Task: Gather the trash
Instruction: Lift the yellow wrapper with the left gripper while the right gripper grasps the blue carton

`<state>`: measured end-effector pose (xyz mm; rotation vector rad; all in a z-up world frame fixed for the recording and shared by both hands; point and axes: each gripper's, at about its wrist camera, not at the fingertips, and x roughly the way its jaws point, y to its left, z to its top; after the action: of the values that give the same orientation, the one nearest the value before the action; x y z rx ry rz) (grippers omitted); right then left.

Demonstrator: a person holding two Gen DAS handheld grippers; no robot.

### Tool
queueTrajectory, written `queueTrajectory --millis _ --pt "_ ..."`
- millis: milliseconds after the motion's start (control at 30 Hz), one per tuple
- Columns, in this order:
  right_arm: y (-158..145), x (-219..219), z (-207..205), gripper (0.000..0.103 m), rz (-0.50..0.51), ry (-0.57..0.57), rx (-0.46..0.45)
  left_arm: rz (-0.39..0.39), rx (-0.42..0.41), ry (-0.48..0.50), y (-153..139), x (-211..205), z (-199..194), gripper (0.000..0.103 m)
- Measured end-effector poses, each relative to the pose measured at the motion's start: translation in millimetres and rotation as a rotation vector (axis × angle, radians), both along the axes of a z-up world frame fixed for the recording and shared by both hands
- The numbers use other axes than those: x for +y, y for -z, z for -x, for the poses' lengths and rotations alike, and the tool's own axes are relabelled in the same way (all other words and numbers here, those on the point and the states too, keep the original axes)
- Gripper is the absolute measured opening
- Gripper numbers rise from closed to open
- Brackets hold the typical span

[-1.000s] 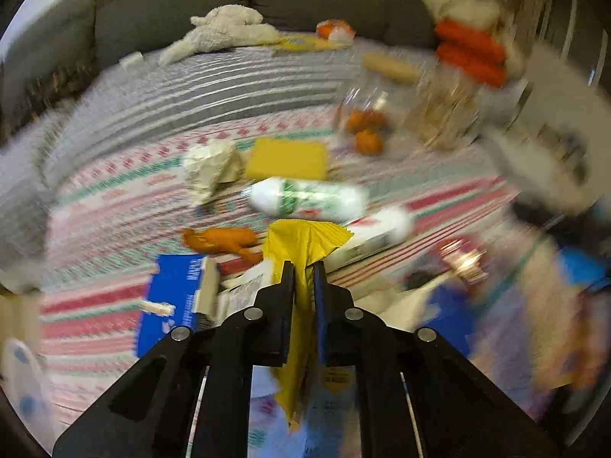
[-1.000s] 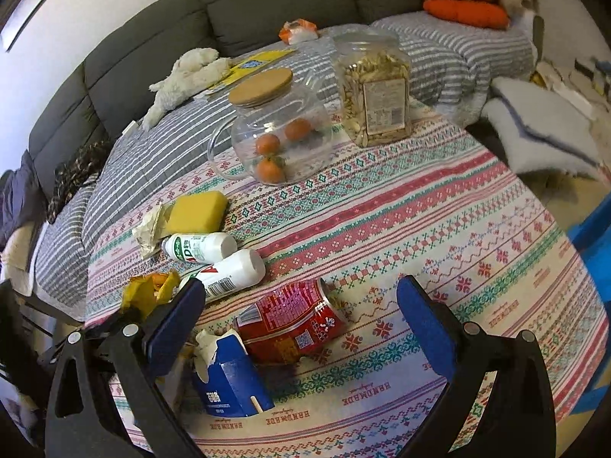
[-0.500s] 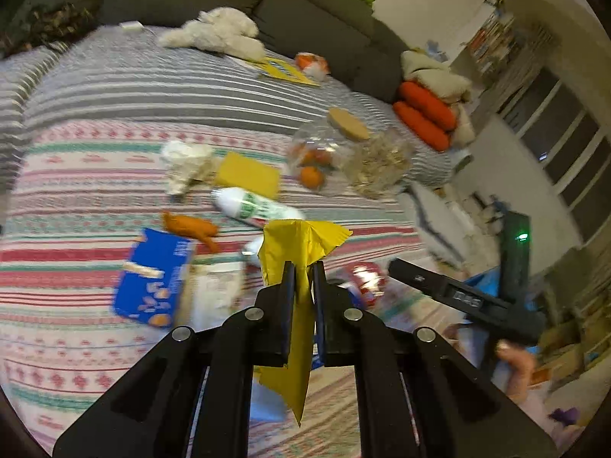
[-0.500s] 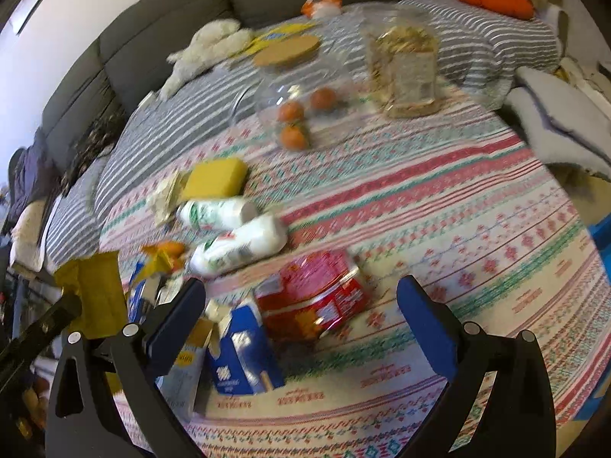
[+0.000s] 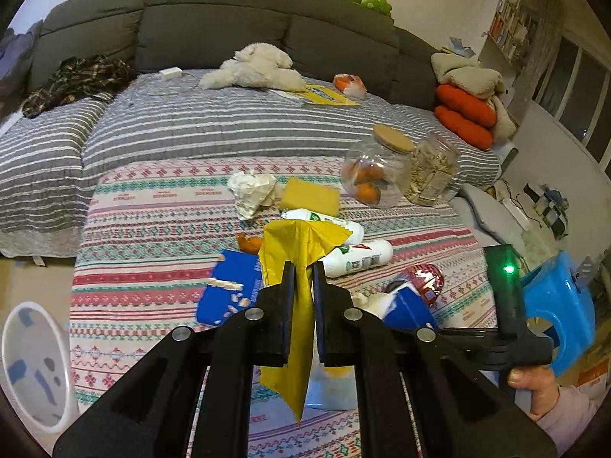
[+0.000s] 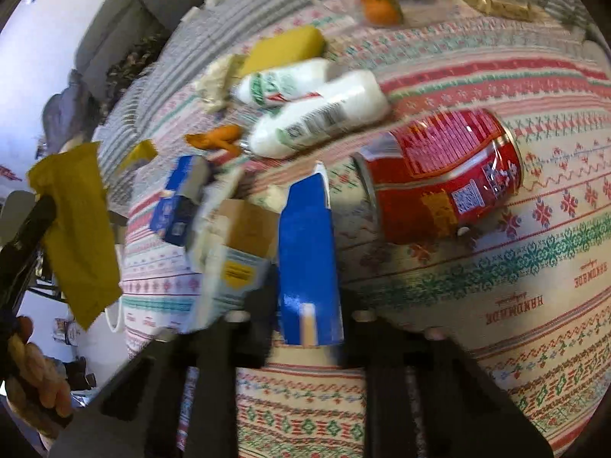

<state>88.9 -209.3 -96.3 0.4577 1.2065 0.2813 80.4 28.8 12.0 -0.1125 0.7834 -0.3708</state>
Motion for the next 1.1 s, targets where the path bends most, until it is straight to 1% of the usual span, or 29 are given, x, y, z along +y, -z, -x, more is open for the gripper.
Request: queueTrajectory --millis 67,167,200,300,433,533,667,833,1000,1100 --pt "-16.6 5.3 8.2 0.011 0.054 -0.007 -0.091 0.006 -0.01 -0.007 -3.6 4.0 3.1 0.009" --pt "-37.4 4.3 14.6 0.011 0.065 0.008 -0.197 0.012 -0.032 -0.027 -7.9 6.3 5.1 0.009" --pt "-46.0 2.7 17.8 0.011 0.076 0.024 -0.248 0.015 -0.039 -0.03 -9.5 7.3 5.8 0.009" --pt "-65.1 -4.9 20.2 0.011 0.115 0.062 -0.356 0.021 -0.076 -0.039 -15.1 7.5 9.4 0.009" --pt "-81.8 -10.4 18.2 0.011 0.144 0.112 -0.45 0.023 -0.13 -0.041 -21.3 5.7 14.9 0.009" --pt "-88.5 -11.5 17.2 0.011 0.16 0.131 -0.498 0.017 -0.152 -0.042 -23.6 5.1 17.0 0.009" --pt "-94.5 -6.7 16.6 0.011 0.172 0.139 -0.539 0.008 -0.167 -0.056 -24.3 6.6 18.4 0.009" --pt "-97.4 10.9 20.7 0.011 0.23 0.119 -0.599 -0.033 -0.196 -0.091 -26.2 11.2 25.6 0.009" --pt "-97.3 29.5 26.2 0.011 0.255 0.069 -0.633 -0.091 -0.189 -0.177 -22.9 31.0 29.4 0.009" --pt "-94.8 39.9 27.9 0.011 0.267 0.038 -0.64 -0.117 -0.176 -0.245 -19.9 55.4 32.7 0.009"
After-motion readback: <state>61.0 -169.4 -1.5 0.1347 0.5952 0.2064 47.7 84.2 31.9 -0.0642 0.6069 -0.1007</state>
